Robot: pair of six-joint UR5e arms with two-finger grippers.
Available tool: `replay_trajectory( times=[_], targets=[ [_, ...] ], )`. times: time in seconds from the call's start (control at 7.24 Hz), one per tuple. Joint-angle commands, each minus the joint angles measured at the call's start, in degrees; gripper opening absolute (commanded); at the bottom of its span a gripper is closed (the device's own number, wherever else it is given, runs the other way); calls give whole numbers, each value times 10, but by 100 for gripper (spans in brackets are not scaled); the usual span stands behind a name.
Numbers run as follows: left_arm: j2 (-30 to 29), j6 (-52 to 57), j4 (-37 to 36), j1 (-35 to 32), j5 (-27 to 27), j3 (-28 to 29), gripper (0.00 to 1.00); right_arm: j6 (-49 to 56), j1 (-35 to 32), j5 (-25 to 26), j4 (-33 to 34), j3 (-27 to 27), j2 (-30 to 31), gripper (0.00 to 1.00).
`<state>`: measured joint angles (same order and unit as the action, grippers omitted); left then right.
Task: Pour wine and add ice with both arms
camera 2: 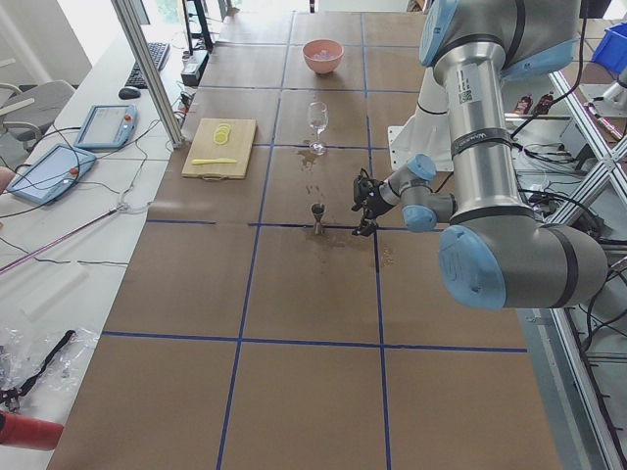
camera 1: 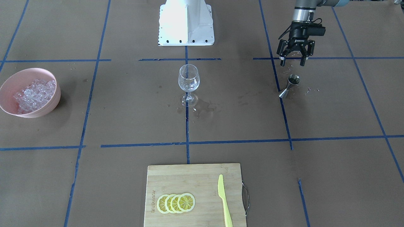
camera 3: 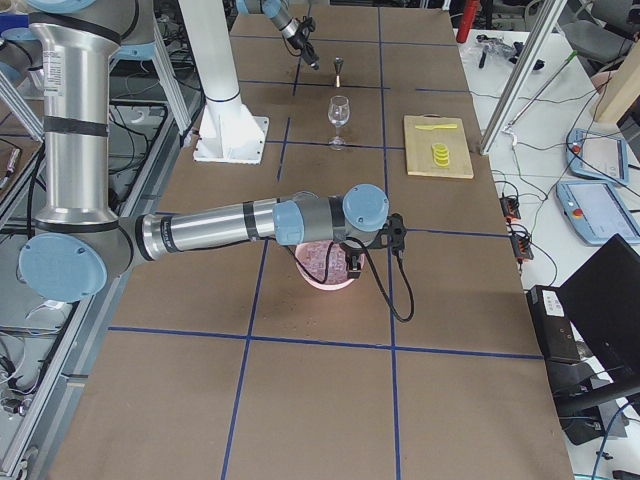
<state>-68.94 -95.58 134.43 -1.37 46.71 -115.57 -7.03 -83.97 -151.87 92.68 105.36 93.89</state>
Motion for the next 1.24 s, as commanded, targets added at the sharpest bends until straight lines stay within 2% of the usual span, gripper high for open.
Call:
replay_trajectory(
  times=[0.0,0.14,0.28,0.41,0.69,0.83,1.1],
  targets=[
    [-62,12,4,17,-94,62,92,0,0,-2,0,0,0,100],
    [-62,44,6,17,-121,64,91,0,0,-2,0,0,0,100],
    [-67,52,6,17,-181,78,91,0,0,-2,0,0,0,100],
    [-69,101,6,17,-209,87,90,0,-1,-2,0,0,0,100],
    [-108,118,6,17,-233,130,88,2,-1,-17,0,-1,1,100],
    [-118,118,6,17,-234,136,82,2,-1,-17,0,1,1,100],
    [-124,116,33,17,-246,145,83,2,-1,-18,-2,4,1,100]
  ],
)
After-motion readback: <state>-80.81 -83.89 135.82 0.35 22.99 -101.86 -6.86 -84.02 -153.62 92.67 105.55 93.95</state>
